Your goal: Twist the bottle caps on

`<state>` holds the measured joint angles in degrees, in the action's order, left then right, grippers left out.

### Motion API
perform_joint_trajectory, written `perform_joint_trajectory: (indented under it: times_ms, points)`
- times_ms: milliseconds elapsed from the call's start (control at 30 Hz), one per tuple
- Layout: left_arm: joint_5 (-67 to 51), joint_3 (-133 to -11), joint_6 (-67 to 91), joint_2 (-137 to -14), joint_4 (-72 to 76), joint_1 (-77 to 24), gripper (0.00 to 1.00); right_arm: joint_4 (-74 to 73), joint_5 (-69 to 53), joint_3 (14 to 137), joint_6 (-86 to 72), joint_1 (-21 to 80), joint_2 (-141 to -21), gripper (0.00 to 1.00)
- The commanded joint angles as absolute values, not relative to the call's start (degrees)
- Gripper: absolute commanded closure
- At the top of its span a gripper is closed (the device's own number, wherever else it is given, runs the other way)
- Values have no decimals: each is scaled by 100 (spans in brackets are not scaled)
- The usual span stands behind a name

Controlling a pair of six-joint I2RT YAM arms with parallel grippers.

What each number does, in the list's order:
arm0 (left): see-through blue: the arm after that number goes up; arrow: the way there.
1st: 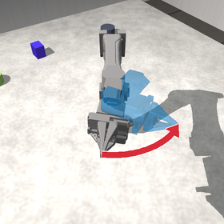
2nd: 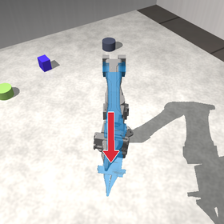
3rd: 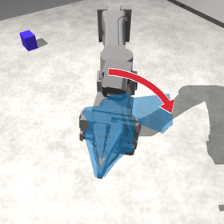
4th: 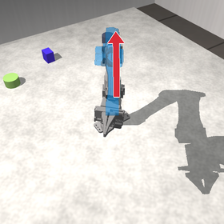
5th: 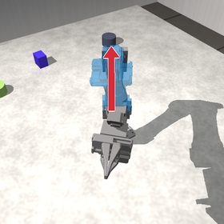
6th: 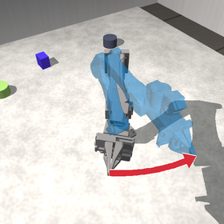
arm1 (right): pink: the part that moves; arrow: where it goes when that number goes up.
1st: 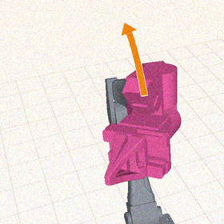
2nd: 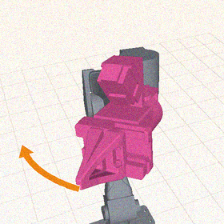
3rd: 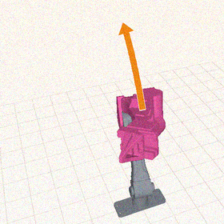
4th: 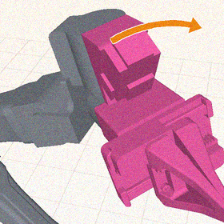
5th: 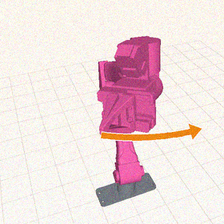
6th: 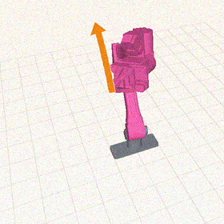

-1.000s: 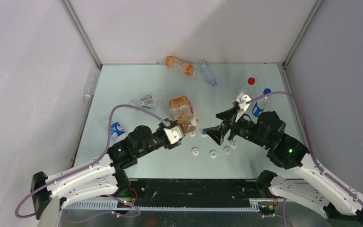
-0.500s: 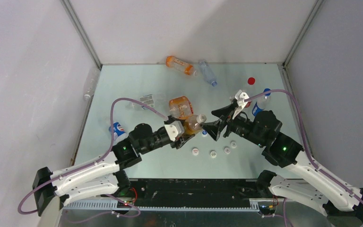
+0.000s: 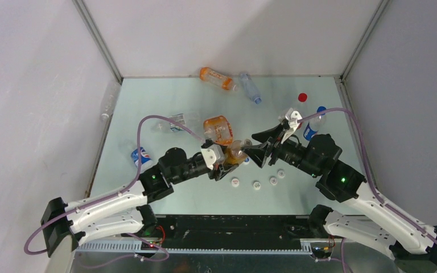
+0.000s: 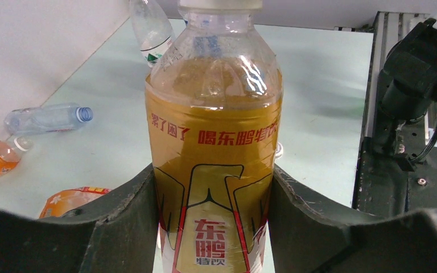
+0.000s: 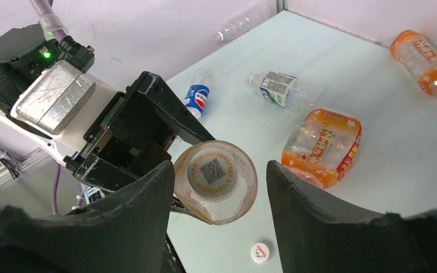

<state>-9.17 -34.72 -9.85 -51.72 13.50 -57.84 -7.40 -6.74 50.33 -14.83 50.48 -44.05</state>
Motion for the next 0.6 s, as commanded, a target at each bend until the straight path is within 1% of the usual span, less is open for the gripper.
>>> perform_joint_trajectory:
  times_ms: [0,100,233,367,467,533,567]
  points:
    - [-1023,-3524,-736,-5082,1645,-5810,100,-653,-715,5054,-1441,5011,-4297,38]
    - [-1142,-3560,-710,-5087,1569,-5810,100,-628,-786,5071,-1354,4985,-4271,41]
    - [-1137,-3594,-697,-5099,1542,-5810,100,-656,-870,5122,-1366,4944,-4285,53]
    - [-1196,-3644,-693,-5155,1548,-5810,100,-660,-931,5124,-1460,4937,-4392,55]
    - [-1230,-3668,-699,-5181,1566,-5814,100,-626,-963,5122,-1522,4939,-4475,60]
    - [-1252,-3673,-698,-5200,1589,-5810,100,-609,-988,5124,-1580,4935,-4533,66]
    - [-1254,-3669,-692,-5209,1636,-5810,100,-603,-988,5124,-1619,4941,-4574,73]
